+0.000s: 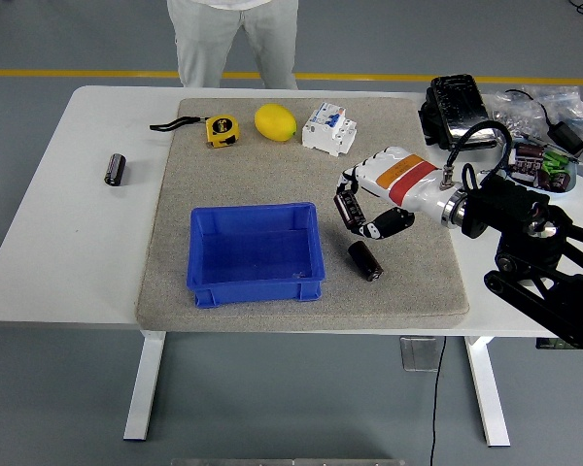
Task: Pick up the battery,place it into the box
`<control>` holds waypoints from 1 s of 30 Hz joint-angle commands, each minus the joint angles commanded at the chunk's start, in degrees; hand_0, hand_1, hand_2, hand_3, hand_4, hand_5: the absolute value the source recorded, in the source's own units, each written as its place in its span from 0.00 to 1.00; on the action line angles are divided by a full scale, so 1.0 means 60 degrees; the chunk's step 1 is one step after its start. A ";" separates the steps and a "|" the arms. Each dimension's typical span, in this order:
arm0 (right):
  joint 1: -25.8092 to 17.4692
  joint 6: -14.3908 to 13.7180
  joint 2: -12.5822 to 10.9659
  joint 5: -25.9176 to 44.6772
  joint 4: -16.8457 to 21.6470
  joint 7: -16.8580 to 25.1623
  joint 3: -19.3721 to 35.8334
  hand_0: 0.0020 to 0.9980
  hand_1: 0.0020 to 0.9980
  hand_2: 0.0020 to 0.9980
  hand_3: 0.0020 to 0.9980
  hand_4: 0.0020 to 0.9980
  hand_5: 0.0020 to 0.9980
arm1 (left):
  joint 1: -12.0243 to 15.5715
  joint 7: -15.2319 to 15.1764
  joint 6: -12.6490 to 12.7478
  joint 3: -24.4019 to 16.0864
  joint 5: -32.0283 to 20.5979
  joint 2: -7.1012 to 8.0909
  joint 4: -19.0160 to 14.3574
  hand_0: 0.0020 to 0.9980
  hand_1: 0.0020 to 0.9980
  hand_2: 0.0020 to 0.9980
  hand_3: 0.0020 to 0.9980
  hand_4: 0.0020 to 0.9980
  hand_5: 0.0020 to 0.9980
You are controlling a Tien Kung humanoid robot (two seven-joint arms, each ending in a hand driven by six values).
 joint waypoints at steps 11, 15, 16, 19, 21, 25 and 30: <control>0.0859 0.0053 0.1249 0.0672 -0.0019 -0.0125 -0.1006 0.57 0.58 0.59 0.55 0.77 0.26 | 0.0019 -0.0063 0.0036 0.0233 -0.0438 0.0003 -0.0003 0.74 0.72 0.78 0.61 0.63 0.47; 0.1096 0.0232 0.1663 0.0679 -0.0307 -0.0205 -0.1333 0.68 0.68 0.72 0.80 0.88 0.30 | 0.0005 -0.0048 0.0051 0.0262 -0.0483 0.0004 -0.0013 0.74 0.72 0.78 0.61 0.63 0.47; 0.1139 0.0268 0.1739 0.0667 -0.0369 -0.0194 -0.1378 0.68 0.68 0.72 0.80 0.88 0.30 | 0.0000 -0.0045 0.0052 0.0267 -0.0487 0.0009 -0.0017 0.74 0.72 0.78 0.61 0.63 0.47; 0.1222 0.0334 0.1871 0.0630 -0.0506 -0.0151 -0.1443 0.68 0.68 0.72 0.80 0.88 0.30 | -0.0011 -0.0044 0.0052 0.0272 -0.0496 0.0025 -0.0020 0.74 0.72 0.78 0.61 0.63 0.47; 0.1255 0.0317 0.1894 0.0588 -0.0554 -0.0108 -0.1429 0.79 0.79 0.85 0.91 0.91 0.30 | -0.0021 -0.0046 0.0057 0.0270 -0.0493 0.0028 -0.0014 0.74 0.72 0.78 0.61 0.63 0.48; 0.1281 0.0261 0.1835 0.0521 -0.0547 -0.0052 -0.1352 0.79 0.79 0.85 0.91 0.91 0.30 | -0.0025 -0.0066 0.0057 0.0306 -0.0539 0.0037 -0.0015 0.74 0.72 0.78 0.61 0.63 0.48; 0.1240 0.0353 0.1560 0.0360 -0.0428 -0.0043 -0.1039 0.84 0.85 0.89 0.94 0.92 0.30 | -0.0037 -0.0092 0.0070 0.0331 -0.0565 0.0024 -0.0002 0.75 0.72 0.78 0.61 0.63 0.48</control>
